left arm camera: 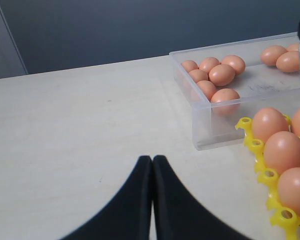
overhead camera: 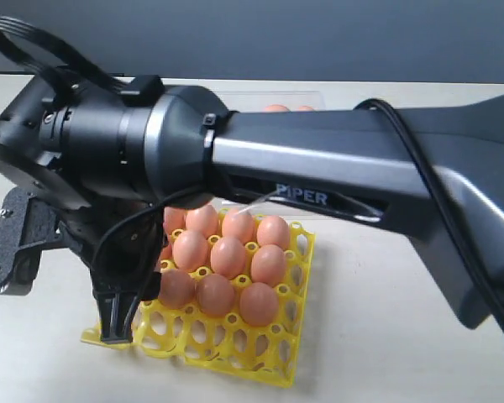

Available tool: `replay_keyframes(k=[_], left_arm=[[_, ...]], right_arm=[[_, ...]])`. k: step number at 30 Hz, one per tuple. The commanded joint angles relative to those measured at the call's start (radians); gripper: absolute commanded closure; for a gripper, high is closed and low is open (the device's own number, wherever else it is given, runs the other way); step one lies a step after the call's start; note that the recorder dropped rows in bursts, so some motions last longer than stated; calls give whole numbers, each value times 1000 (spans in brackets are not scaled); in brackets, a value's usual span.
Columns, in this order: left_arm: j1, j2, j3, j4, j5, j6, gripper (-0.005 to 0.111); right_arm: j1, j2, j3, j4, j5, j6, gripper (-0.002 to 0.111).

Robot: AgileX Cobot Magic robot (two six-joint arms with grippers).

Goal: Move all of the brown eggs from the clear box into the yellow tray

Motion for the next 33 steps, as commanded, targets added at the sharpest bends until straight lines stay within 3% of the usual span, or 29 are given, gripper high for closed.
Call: replay_keyframes(k=[1,33], left_arm=[[4,-5,4,0,-9,0,106],[4,-5,4,0,-9,0,106]], right_arm=[[31,-13,4,2,0,2,109],[60,51,64,18,0,3,109]])
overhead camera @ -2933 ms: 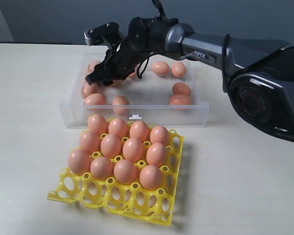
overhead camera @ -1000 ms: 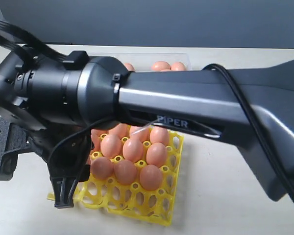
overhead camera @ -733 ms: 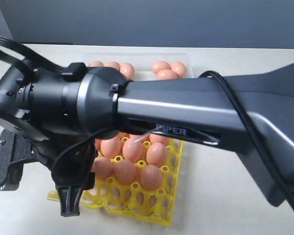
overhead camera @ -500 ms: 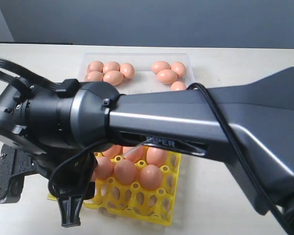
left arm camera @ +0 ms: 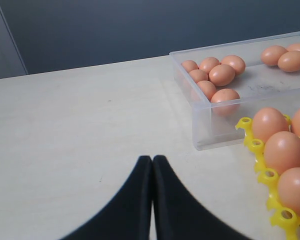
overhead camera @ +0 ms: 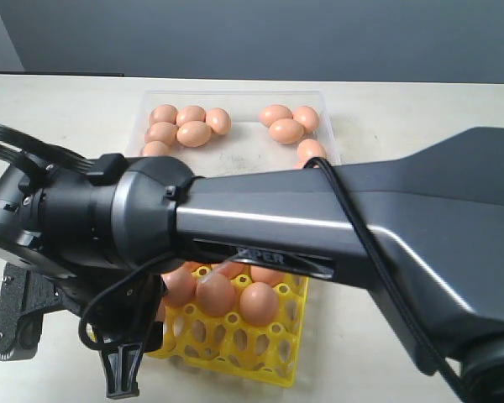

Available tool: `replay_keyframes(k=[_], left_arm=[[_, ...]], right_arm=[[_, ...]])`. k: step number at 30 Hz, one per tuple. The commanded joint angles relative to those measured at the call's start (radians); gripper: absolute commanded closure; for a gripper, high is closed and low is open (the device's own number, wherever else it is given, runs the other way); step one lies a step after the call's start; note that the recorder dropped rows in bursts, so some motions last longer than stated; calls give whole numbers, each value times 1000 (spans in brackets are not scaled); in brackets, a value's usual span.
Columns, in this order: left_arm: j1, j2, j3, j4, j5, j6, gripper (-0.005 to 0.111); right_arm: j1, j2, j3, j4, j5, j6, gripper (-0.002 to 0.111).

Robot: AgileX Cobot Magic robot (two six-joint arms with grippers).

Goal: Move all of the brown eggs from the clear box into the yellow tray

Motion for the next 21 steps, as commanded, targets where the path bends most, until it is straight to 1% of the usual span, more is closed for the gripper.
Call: replay_keyframes(k=[1,11,14,17,19,21], left_arm=[[4,-5,4,0,-9,0,106],[4,-5,4,0,-9,0,106],[4,-5,4,0,-9,0,106],[4,-5,4,0,-9,0,106],[4,-5,4,0,-9,0,106],[4,-5,4,0,-9,0,106]], right_arm=[[0,-1,4,5,2,-1,109],[0,-1,-1,5,2,-1,108],[0,-1,-1,3,2,-1,96],[0,-1,-1,0,2,-1,81],[0,-1,-1,-23,2,7,76],[0,-1,-1,-38,2,25,76]])
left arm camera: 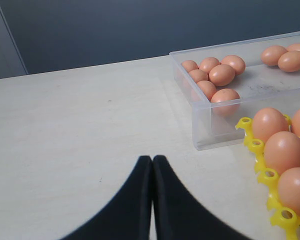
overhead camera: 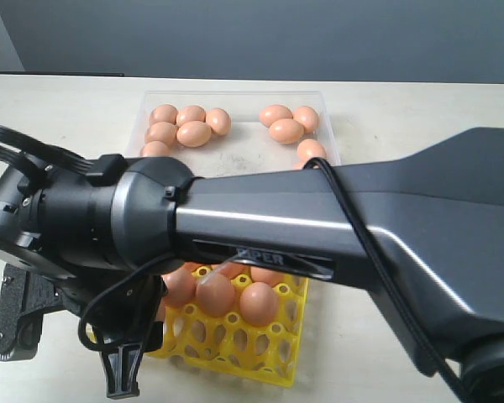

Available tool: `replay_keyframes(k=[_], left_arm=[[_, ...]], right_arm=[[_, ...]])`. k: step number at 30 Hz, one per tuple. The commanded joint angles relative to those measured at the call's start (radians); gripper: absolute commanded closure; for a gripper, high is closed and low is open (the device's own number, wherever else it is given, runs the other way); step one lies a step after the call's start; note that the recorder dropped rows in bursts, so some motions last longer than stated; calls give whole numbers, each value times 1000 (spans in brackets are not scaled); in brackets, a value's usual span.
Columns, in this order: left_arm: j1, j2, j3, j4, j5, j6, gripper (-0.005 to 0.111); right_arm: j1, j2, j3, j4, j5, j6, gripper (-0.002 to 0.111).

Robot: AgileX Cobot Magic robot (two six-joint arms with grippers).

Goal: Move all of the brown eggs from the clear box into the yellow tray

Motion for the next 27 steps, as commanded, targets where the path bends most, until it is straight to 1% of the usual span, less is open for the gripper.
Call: replay_keyframes(k=[1,23,27], left_arm=[[4,-5,4,0,-9,0,106],[4,-5,4,0,-9,0,106],[4,-5,4,0,-9,0,106]], right_arm=[[0,-1,-1,-39,2,34,76],[0,-1,-1,-49,2,60,76],[0,-1,-25,-48,2,76,76]])
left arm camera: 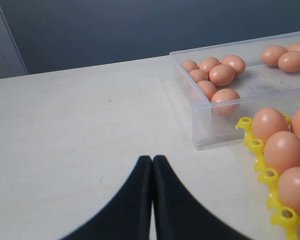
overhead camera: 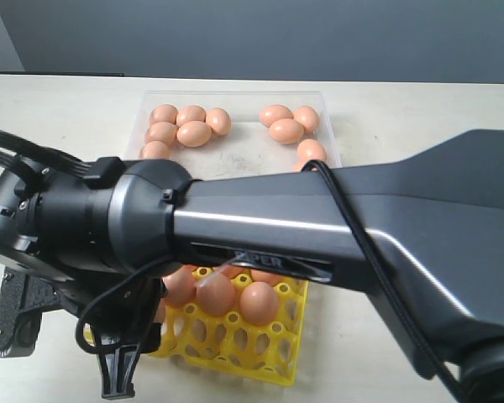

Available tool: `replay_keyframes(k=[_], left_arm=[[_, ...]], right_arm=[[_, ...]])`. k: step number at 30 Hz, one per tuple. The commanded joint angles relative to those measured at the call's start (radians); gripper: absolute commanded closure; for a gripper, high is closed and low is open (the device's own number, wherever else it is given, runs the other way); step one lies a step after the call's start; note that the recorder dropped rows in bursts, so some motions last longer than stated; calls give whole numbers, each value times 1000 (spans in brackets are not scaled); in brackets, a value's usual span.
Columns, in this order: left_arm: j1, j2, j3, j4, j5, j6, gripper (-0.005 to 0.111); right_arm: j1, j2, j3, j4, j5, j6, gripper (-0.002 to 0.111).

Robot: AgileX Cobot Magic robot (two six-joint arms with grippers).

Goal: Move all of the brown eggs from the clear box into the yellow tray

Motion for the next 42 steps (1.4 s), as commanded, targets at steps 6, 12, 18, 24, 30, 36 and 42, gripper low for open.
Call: replay_keyframes(k=[6,12,18,24,30,36,42], left_arm=[[4,-5,4,0,-9,0,106],[0,-5,4,0,-9,0,106],[0,-5,4,0,-9,0,106],[0,-5,4,0,-9,0,106],[0,-5,4,0,-9,0,106],[0,-5,4,0,-9,0,106],[0,-5,4,0,-9,0,106]], right_arm=[[-2,-2,-59,-30,2,31,76],[-2,-1,-59,-19,2,31,76],[-2,-1,-59,16,2,31,76],[-2,-1,-59,16,2,31,70],[-2,-1,-59,12,2,31,57],[-2,-1,-59,10,2,31,56],[-2,-1,-59,10,2,31,56]])
